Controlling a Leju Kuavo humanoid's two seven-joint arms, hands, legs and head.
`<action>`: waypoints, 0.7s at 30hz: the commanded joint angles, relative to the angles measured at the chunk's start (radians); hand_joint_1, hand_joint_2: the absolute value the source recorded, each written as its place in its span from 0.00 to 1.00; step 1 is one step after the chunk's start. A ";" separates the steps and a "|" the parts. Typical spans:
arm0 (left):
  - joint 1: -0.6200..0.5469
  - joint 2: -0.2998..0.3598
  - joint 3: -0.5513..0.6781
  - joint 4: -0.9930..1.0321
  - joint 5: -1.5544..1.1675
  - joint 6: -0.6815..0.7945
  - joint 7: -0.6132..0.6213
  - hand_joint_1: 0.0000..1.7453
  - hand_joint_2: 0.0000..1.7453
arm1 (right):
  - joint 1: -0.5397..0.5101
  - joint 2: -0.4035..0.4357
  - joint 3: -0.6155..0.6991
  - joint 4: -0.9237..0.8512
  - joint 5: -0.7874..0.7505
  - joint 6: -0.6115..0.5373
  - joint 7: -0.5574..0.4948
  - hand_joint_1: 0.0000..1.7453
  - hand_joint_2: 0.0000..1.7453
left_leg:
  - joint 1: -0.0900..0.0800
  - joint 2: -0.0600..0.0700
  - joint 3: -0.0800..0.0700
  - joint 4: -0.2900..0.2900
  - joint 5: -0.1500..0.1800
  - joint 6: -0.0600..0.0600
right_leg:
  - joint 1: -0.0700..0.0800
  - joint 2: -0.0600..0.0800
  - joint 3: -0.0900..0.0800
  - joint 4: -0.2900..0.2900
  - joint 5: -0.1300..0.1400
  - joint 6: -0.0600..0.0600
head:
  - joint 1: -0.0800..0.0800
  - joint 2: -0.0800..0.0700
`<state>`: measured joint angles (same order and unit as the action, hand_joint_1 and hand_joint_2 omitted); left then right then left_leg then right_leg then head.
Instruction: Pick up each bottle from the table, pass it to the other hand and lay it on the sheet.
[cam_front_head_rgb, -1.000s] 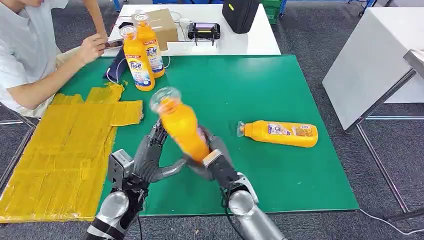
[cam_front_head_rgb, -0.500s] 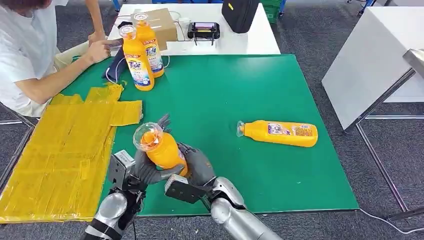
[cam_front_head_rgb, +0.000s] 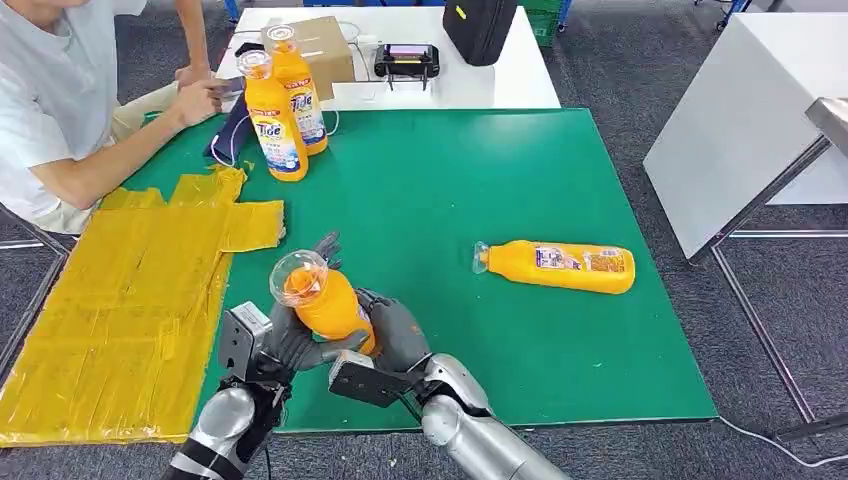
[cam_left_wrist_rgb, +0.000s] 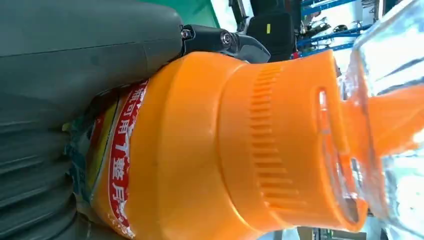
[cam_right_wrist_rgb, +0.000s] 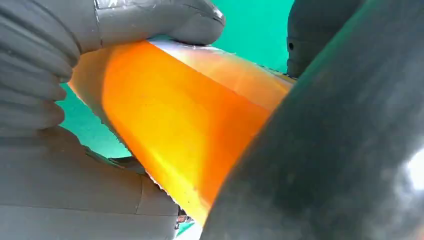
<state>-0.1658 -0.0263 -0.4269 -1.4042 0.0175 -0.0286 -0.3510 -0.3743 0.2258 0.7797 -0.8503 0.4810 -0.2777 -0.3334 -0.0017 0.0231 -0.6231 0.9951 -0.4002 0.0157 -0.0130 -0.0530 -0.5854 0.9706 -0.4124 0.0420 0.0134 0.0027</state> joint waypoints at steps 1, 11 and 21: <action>-0.095 -0.007 -0.051 0.052 0.002 -0.012 0.000 0.00 1.00 | 0.014 -0.008 0.098 0.088 0.018 0.015 -0.005 1.00 1.00 | 0.002 -0.006 0.005 0.000 -0.002 -0.001 | 0.001 0.000 0.007 -0.001 -0.003 -0.002 | 0.000 0.000; -0.095 -0.007 -0.051 0.052 0.002 -0.012 0.000 0.00 1.00 | 0.014 -0.008 0.098 0.088 0.018 0.015 -0.005 1.00 1.00 | 0.002 -0.006 0.004 0.000 -0.001 -0.001 | 0.001 0.000 0.006 -0.001 -0.003 -0.001 | 0.000 0.000; -0.095 -0.007 -0.051 0.052 0.002 -0.012 0.000 0.00 1.00 | 0.014 -0.008 0.098 0.088 0.018 0.015 -0.005 1.00 1.00 | 0.001 -0.004 0.002 0.000 0.000 -0.001 | 0.001 -0.001 0.003 -0.001 -0.001 -0.001 | 0.000 0.000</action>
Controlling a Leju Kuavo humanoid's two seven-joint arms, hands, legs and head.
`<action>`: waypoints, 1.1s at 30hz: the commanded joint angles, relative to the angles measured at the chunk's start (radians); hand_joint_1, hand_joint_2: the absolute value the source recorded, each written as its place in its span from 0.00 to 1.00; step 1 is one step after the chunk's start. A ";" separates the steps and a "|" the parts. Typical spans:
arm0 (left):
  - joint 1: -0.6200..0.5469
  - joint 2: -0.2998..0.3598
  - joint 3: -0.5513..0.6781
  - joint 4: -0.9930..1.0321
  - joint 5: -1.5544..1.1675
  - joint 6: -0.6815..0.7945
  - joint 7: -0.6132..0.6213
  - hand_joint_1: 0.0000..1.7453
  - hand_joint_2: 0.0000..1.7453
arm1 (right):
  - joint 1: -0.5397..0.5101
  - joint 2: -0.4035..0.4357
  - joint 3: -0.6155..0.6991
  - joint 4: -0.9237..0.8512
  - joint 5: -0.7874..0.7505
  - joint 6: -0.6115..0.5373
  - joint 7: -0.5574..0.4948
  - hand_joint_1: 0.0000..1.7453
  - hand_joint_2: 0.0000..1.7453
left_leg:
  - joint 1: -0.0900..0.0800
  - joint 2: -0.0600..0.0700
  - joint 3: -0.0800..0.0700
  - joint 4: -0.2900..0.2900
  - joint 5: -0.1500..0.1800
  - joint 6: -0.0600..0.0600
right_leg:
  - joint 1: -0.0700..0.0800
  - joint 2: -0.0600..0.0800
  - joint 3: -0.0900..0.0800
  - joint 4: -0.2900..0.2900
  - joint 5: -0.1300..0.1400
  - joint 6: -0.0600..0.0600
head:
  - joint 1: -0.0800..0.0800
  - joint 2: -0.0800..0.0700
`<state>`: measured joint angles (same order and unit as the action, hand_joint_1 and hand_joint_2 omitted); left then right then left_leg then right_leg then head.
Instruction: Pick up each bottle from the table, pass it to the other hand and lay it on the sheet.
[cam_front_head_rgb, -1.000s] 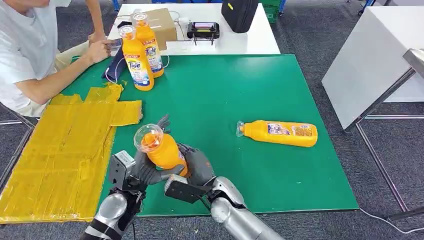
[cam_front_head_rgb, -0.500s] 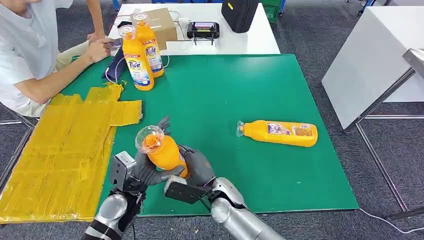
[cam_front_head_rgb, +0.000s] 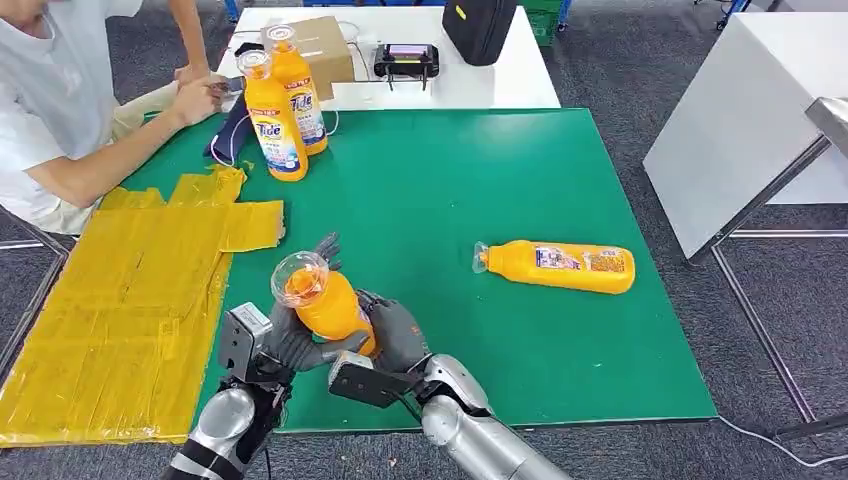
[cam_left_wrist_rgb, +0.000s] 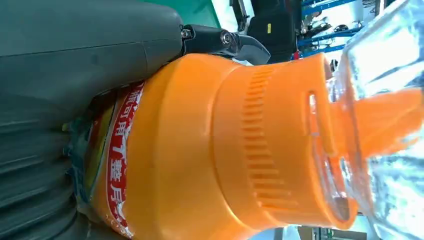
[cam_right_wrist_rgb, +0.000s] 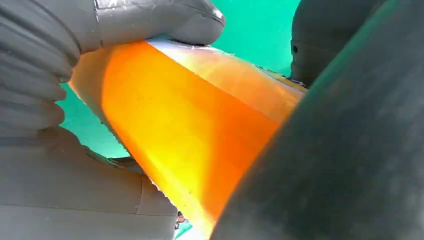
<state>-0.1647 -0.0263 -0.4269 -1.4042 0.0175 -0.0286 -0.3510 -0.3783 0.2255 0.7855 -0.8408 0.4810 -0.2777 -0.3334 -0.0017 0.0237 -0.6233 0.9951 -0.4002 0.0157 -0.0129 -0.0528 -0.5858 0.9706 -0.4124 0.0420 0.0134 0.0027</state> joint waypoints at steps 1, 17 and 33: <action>-0.096 -0.007 -0.051 0.052 0.002 -0.012 0.000 0.00 1.00 | 0.017 -0.007 0.093 0.079 0.018 0.015 -0.005 1.00 1.00 | 0.002 -0.007 0.005 0.000 -0.002 -0.001 | 0.001 0.000 0.007 -0.001 -0.003 -0.002 | 0.000 0.000; -0.096 -0.017 -0.029 0.052 0.037 -0.003 -0.020 1.00 1.00 | 0.022 -0.006 0.035 0.055 -0.039 0.022 -0.021 1.00 1.00 | 0.001 -0.006 0.003 0.000 -0.001 -0.001 | 0.001 -0.001 0.005 -0.001 -0.002 -0.001 | 0.000 0.000; -0.096 -0.018 -0.029 0.053 0.037 -0.003 -0.020 1.00 1.00 | 0.022 -0.004 0.034 0.056 -0.037 0.020 -0.021 1.00 1.00 | 0.001 -0.005 0.002 0.000 -0.001 -0.001 | 0.001 -0.001 0.004 -0.001 -0.002 -0.001 | 0.000 0.000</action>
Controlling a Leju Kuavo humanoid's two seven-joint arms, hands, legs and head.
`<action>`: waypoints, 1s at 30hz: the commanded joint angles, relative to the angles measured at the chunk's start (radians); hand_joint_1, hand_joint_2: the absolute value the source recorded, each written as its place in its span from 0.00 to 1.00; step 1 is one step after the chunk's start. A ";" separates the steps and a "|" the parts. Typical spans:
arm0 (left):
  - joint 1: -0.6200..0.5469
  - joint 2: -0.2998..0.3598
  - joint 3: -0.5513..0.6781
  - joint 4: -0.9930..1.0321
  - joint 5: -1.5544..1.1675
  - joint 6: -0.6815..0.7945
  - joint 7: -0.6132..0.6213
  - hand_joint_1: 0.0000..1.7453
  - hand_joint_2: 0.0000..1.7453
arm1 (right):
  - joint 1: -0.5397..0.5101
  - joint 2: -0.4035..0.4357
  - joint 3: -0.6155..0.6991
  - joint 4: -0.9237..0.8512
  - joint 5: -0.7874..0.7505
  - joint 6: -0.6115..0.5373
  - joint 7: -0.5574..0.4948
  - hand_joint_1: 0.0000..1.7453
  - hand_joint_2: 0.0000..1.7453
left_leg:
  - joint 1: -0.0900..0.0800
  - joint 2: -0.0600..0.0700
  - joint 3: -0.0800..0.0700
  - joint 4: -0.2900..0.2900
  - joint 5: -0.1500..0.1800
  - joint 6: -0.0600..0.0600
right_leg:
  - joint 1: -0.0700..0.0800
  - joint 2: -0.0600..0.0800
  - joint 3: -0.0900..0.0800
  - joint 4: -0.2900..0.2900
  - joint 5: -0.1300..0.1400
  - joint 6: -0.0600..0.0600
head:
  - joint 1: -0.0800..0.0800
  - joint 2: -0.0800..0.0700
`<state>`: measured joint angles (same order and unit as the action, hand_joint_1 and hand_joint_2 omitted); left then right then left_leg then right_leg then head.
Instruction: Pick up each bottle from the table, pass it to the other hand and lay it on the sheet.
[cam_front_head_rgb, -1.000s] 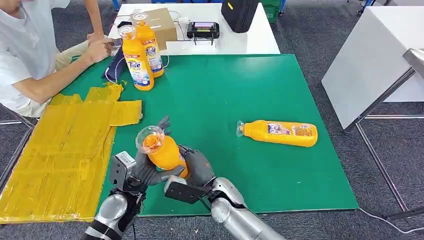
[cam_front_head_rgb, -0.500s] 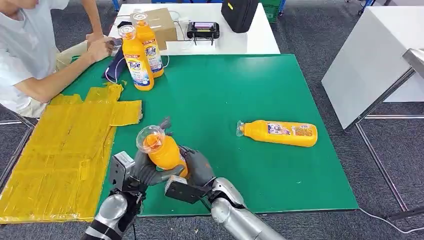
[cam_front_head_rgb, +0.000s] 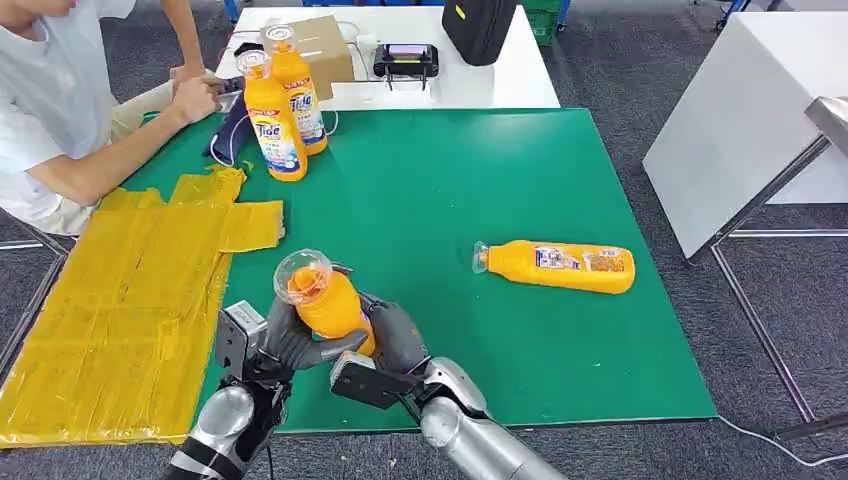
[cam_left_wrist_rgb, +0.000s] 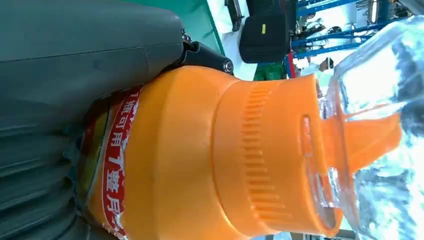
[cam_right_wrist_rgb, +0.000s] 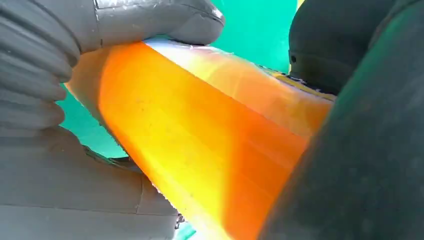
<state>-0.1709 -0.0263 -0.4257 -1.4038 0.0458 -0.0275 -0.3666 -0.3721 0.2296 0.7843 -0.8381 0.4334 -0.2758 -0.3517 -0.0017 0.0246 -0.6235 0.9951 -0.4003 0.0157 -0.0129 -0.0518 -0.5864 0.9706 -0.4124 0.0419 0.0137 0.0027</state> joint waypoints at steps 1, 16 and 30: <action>-0.090 -0.018 -0.030 0.052 0.008 -0.004 -0.004 1.00 1.00 | 0.016 -0.009 0.035 0.053 0.010 0.019 -0.002 1.00 1.00 | 0.002 -0.007 0.004 0.000 -0.001 -0.001 | 0.001 -0.001 0.006 -0.001 -0.002 -0.001 | 0.000 0.000; -0.092 -0.016 -0.035 0.056 0.007 -0.009 -0.010 1.00 1.00 | 0.016 -0.007 0.031 0.054 0.016 0.013 -0.004 1.00 1.00 | 0.002 -0.006 0.004 0.000 -0.001 -0.001 | 0.001 -0.001 0.006 -0.001 -0.002 -0.001 | 0.000 0.000; -0.219 0.088 0.202 0.124 -0.525 0.331 0.078 1.00 1.00 | 0.349 -0.197 -0.347 -1.036 -0.037 -0.136 -0.130 0.00 1.00 | 0.001 -0.008 -0.003 0.001 0.000 -0.001 | 0.001 -0.004 0.001 0.001 -0.001 -0.001 | 0.001 0.000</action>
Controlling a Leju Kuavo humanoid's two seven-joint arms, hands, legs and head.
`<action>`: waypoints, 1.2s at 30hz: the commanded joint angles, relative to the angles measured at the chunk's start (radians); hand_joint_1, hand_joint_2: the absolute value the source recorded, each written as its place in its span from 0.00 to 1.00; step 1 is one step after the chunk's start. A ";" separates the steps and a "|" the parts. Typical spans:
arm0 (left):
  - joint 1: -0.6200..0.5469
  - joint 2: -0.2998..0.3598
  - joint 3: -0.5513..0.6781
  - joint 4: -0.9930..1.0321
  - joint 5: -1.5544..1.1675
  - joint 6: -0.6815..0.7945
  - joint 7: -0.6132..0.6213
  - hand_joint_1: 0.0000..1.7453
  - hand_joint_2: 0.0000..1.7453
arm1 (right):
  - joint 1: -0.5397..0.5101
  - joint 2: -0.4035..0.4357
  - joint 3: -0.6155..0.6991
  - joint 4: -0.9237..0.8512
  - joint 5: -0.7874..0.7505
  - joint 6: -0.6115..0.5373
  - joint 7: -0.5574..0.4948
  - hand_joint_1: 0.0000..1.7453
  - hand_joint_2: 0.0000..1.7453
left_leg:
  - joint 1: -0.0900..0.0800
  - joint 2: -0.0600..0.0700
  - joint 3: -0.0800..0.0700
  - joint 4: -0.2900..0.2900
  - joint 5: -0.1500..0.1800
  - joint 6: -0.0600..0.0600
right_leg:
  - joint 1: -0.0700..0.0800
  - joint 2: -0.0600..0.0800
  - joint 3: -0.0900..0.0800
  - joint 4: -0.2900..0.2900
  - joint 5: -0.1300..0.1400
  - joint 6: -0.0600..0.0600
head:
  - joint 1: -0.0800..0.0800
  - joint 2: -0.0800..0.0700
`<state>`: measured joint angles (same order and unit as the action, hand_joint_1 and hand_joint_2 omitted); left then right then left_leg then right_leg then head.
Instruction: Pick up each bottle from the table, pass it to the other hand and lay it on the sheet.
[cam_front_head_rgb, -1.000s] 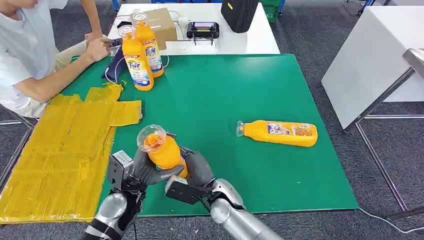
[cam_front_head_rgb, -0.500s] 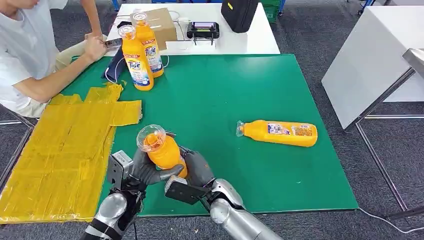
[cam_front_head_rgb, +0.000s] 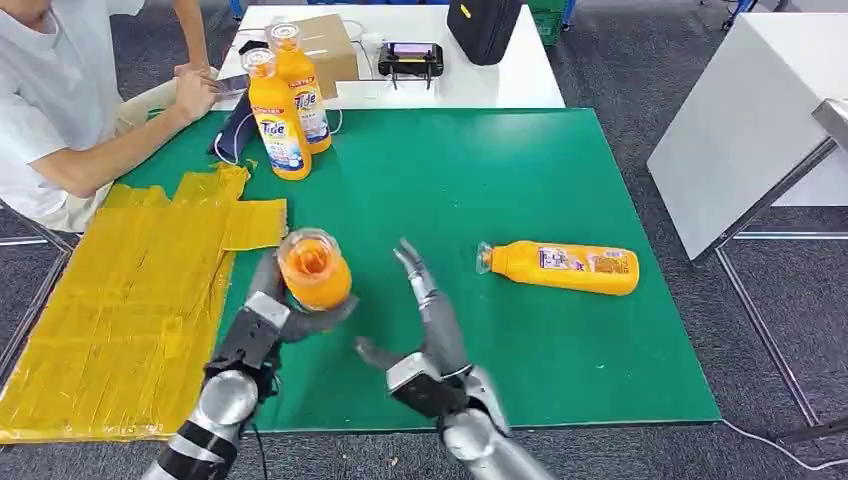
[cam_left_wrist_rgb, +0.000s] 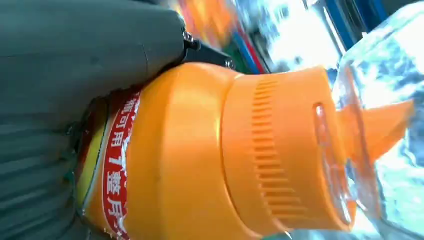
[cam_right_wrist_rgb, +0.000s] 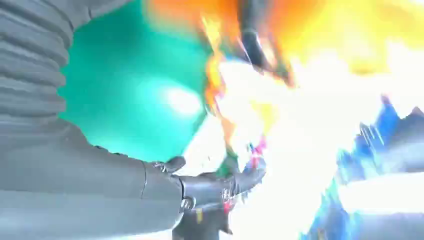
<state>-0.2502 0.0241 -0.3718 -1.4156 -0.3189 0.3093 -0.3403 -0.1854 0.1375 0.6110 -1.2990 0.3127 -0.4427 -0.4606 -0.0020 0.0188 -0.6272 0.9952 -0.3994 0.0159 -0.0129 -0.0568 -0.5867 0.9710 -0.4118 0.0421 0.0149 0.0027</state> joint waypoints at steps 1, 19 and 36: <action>-0.143 0.032 0.147 0.145 -0.168 -0.006 0.054 1.00 1.00 | 0.159 -0.103 -0.169 -0.567 0.083 0.024 -0.026 0.00 1.00 | 0.001 -0.003 0.004 0.001 -0.002 -0.002 | 0.001 0.002 0.004 0.001 -0.003 -0.002 | -0.001 0.000; -0.338 0.070 0.030 0.518 -1.136 0.174 0.435 1.00 1.00 | 0.114 -0.124 -0.160 -0.600 0.087 -0.053 -0.040 0.00 1.00 | 0.001 -0.002 0.002 0.000 0.000 -0.001 | 0.000 0.003 0.002 0.000 -0.001 -0.001 | 0.000 0.000; -0.415 0.103 0.001 1.129 -1.168 -0.024 0.523 1.00 1.00 | 0.014 -0.173 -0.116 -0.505 0.154 -0.021 0.029 0.00 1.00 | 0.001 0.005 0.010 -0.003 0.000 -0.003 | 0.000 0.011 0.009 -0.001 0.000 -0.004 | -0.002 0.000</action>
<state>-0.6576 0.1190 -0.3628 -0.5008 -1.4927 0.3151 0.1888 -0.1216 0.0034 0.4696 -1.8799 0.4685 -0.4597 -0.4360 -0.0017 0.0195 -0.6243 0.9946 -0.3981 0.0141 -0.0126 -0.0546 -0.5829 0.9719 -0.4116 0.0401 0.0130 0.0027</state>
